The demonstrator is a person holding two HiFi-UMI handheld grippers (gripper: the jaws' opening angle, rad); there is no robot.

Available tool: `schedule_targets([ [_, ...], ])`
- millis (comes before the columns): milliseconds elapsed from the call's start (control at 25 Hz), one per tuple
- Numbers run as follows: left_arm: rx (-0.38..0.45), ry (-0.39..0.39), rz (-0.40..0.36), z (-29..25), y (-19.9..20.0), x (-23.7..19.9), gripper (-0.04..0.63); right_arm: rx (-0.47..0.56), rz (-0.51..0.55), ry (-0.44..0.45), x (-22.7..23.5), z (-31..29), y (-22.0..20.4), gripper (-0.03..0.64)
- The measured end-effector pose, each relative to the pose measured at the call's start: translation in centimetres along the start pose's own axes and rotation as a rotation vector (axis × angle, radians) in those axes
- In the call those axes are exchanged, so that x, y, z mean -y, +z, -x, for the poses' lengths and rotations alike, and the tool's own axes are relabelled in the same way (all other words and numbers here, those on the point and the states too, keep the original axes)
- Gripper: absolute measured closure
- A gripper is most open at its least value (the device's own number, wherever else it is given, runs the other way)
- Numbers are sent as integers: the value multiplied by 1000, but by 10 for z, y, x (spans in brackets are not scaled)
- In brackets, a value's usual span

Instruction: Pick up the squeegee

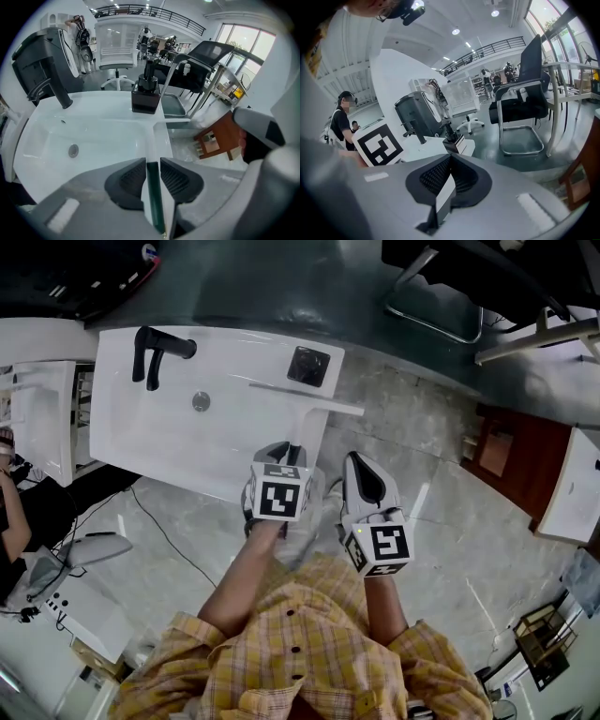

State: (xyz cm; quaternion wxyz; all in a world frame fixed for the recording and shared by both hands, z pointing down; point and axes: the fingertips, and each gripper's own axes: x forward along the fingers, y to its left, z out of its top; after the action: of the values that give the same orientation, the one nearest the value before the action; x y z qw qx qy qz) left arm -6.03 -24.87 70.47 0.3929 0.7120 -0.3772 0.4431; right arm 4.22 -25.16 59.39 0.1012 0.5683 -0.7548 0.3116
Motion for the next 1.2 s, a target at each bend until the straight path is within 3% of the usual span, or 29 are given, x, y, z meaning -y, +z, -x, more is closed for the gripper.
schedule_targets([
  [440, -75, 30, 11, -13, 1, -5, 514, -38, -3, -35, 16, 1, -8, 620],
  [760, -51, -11, 80, -8, 10, -3, 508, -39, -18, -41, 22, 9, -5, 620],
  [1200, 17, -3, 58, 13, 10, 6, 507, -29, -25, -57, 21, 26, 1, 618],
])
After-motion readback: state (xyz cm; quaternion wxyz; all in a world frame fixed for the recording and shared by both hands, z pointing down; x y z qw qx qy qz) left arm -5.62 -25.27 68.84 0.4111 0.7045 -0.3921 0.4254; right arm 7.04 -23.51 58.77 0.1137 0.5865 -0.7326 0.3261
